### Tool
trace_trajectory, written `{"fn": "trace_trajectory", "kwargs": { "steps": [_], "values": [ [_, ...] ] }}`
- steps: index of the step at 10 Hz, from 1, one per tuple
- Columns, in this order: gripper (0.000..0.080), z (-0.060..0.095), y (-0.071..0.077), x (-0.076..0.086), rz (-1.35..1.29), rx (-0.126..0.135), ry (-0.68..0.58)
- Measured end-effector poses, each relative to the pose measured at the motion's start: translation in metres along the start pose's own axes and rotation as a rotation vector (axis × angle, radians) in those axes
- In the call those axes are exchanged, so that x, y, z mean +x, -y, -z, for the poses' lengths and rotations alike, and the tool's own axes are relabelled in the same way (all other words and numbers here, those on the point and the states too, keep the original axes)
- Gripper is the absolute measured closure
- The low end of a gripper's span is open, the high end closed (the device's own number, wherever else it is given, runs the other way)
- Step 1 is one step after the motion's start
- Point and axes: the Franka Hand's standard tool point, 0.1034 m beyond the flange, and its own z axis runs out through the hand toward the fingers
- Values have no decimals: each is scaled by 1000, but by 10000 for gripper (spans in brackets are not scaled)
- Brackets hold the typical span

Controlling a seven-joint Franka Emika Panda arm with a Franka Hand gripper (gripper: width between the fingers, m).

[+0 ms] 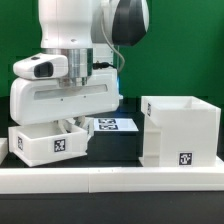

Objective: Assemble drawer

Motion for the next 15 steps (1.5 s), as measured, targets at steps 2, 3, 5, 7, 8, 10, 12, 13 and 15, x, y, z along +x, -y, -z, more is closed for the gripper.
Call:
{"fn": "trace_trajectory", "kwargs": {
  "steps": [2,3,5,7,8,10,12,13,15],
  "values": [
    [758,3,3,0,266,-1,18],
    [758,5,4,1,290,-1,17],
    [758,5,0,-2,394,-8,25],
    [758,5,-2,-4,500,-9,33],
    [758,4,-3,-5,578,-11,41],
    [758,4,2,0,728,-16,62],
    [758,3,9,6,858,-16,73],
    [758,1,14,12,854,-13,72],
    [758,-2,17,21,865,0,74]
  ]
}}
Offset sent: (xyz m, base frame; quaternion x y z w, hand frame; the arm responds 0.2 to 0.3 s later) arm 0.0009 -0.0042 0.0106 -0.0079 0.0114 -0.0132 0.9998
